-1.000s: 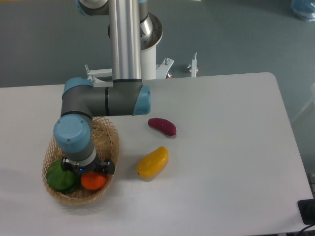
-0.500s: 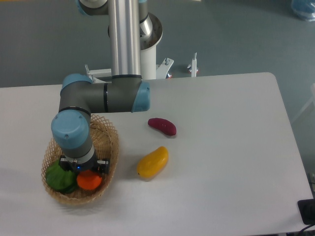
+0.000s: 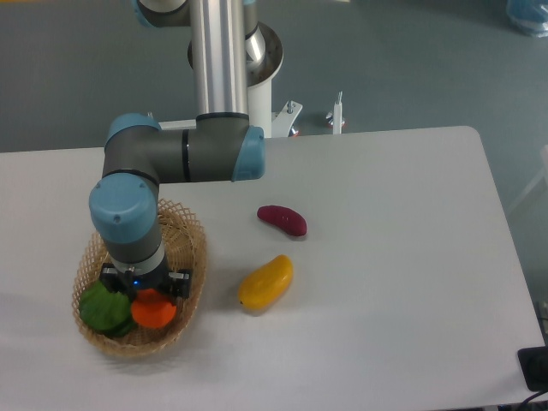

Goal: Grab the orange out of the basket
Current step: 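Lift the orange out of the basket and carry it beside the mango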

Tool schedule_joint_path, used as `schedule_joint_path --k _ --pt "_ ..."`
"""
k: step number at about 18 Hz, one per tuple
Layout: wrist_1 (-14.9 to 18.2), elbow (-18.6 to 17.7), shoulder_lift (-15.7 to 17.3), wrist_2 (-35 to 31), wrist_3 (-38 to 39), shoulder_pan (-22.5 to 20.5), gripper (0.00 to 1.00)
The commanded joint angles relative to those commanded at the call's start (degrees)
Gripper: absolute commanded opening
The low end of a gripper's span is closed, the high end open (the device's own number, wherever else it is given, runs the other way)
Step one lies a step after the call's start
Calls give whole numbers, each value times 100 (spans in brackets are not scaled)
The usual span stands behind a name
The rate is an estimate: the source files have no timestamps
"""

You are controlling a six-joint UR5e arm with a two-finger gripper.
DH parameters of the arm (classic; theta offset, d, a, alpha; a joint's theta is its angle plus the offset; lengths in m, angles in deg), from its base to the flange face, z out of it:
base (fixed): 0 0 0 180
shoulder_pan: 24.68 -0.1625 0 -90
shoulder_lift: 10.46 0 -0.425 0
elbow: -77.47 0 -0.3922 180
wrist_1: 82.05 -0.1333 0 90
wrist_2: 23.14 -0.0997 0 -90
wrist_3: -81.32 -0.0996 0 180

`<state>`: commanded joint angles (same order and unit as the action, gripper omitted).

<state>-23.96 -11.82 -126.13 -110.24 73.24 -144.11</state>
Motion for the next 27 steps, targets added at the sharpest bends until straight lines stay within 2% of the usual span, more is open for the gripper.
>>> schedule_joint_path --k 5,10,17,20,23,27 --pt "0 -9 229 0 -561 -642 71" --pt "-9 -62 326 9 -1668 -1362 71" --pt "-35 -18 300 53 -2837 -1995 72" --pt "-149 -18 273 35 -3278 -2110 72" --pt "-167 9 255 0 -3401 -2119 72" --pt "-167 -26 273 -9 -3955 -2181 72"
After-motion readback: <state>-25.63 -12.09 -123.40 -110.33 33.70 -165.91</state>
